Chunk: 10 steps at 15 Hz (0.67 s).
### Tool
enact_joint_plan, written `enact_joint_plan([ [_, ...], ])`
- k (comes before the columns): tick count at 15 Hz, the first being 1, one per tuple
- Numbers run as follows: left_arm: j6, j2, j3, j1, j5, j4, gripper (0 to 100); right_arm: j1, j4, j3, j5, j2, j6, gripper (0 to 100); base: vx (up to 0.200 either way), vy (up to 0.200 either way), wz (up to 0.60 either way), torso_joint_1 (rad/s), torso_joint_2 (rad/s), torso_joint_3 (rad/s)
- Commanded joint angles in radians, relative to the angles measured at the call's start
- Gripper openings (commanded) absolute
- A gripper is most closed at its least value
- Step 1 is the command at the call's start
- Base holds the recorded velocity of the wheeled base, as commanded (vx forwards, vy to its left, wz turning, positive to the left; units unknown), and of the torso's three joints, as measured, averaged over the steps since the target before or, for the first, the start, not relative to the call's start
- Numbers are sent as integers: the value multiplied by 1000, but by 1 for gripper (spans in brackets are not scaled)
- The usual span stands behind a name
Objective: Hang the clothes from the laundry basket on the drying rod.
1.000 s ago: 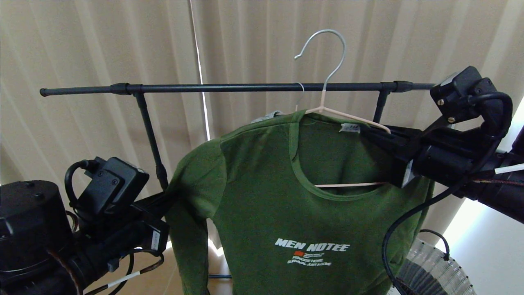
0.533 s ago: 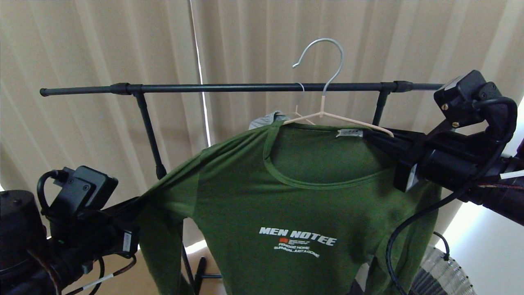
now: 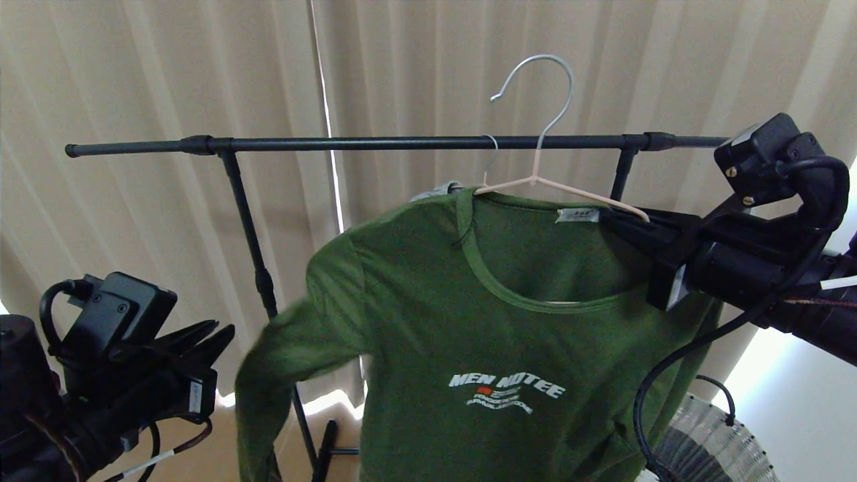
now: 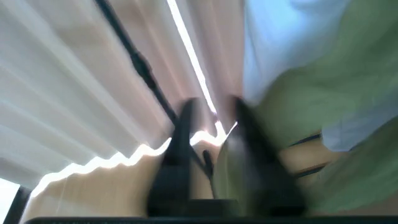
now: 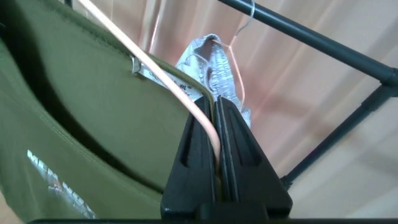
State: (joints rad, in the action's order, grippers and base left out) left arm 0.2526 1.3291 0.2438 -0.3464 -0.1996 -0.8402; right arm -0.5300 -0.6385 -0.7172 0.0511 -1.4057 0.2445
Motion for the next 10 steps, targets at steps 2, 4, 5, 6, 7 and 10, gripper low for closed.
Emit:
enact_joint_plan([
  [2, -4, -28, 2, -13, 42, -2, 100, 30, 5, 1, -2, -2, 1, 0, 0, 0, 0, 0, 0, 0],
  [4, -38, -82, 2, -34, 81, -2, 100, 54, 11, 1, -2, -2, 1, 0, 0, 0, 0, 0, 0, 0],
  [5, -52, -99, 6, -46, 88, 1, 100, 67, 11, 1, -2, -4, 1, 0, 0, 0, 0, 0, 0, 0],
  [6, -65, -113, 14, -59, 88, 1, 100, 76, 13, 1, -2, -7, 1, 0, 0, 0, 0, 0, 0, 0],
  [7, -78, -119, 17, -65, 88, 1, 100, 77, 14, 2, -2, -7, 3, 0, 0, 0, 0, 0, 0, 0],
  [10, -153, -143, 3, -95, 101, 4, 100, 113, 19, 2, 18, -4, 4, 0, 0, 0, 0, 0, 0, 0],
])
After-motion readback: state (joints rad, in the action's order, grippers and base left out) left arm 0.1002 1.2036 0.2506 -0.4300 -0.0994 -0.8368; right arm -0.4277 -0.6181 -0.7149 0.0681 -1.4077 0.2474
